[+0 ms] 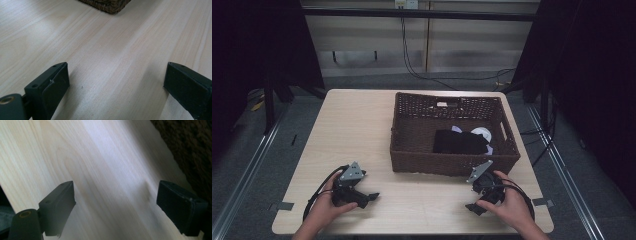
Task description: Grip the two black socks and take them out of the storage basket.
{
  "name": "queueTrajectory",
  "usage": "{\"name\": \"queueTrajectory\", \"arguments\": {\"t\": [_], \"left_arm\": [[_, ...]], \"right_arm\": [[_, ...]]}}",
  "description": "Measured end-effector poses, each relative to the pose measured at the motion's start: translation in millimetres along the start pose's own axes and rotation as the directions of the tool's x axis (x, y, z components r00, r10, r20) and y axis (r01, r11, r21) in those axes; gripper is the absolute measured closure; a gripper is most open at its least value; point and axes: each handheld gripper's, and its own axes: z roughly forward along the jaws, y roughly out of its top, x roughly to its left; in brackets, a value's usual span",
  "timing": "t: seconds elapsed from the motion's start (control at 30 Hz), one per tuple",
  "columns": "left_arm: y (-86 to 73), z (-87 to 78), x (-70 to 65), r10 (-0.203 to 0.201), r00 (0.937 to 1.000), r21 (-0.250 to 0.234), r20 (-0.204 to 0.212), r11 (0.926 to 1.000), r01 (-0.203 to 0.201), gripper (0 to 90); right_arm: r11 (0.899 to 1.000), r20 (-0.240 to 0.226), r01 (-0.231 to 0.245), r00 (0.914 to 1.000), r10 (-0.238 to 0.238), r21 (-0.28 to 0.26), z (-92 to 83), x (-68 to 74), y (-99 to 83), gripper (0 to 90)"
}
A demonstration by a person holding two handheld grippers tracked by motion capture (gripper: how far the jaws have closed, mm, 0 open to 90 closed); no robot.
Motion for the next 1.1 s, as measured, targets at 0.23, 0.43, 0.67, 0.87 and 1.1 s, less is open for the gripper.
{"name": "queueTrajectory", "arguments": {"t": [0.23, 0.43, 0.67, 0.87, 1.1], "left_arm": [[0.1, 0.1, 0.3, 0.000, 1.0000, 0.001, 0.001, 1.0000, 0.000, 5.6], [0.1, 0.1, 0.3, 0.000, 1.0000, 0.001, 0.001, 1.0000, 0.000, 5.6], [0.1, 0.1, 0.3, 0.001, 1.0000, 0.001, 0.001, 1.0000, -0.001, 5.6], [0.1, 0.1, 0.3, 0.000, 1.0000, 0.001, 0.001, 1.0000, 0.000, 5.7], [0.1, 0.1, 0.3, 0.000, 1.0000, 0.000, 0.001, 1.0000, 0.000, 5.6]], "right_arm": [[0.995, -0.024, 0.042, 0.9989, -0.040, 0.091, -5.0, -0.7, 4.8, 14.5], [0.990, -0.037, 0.049, 0.9983, -0.045, 0.135, -12.5, -2.8, 8.4, 14.6], [0.985, -0.048, 0.067, 0.9971, -0.060, 0.160, -22.6, -5.2, 13.4, 14.6], [0.983, -0.055, 0.083, 0.9957, -0.075, 0.166, -37.5, -9.1, 20.7, 14.6], [0.978, -0.068, 0.101, 0.9936, -0.090, 0.180, -62.9, -17.6, 34.4, 14.6]]}}
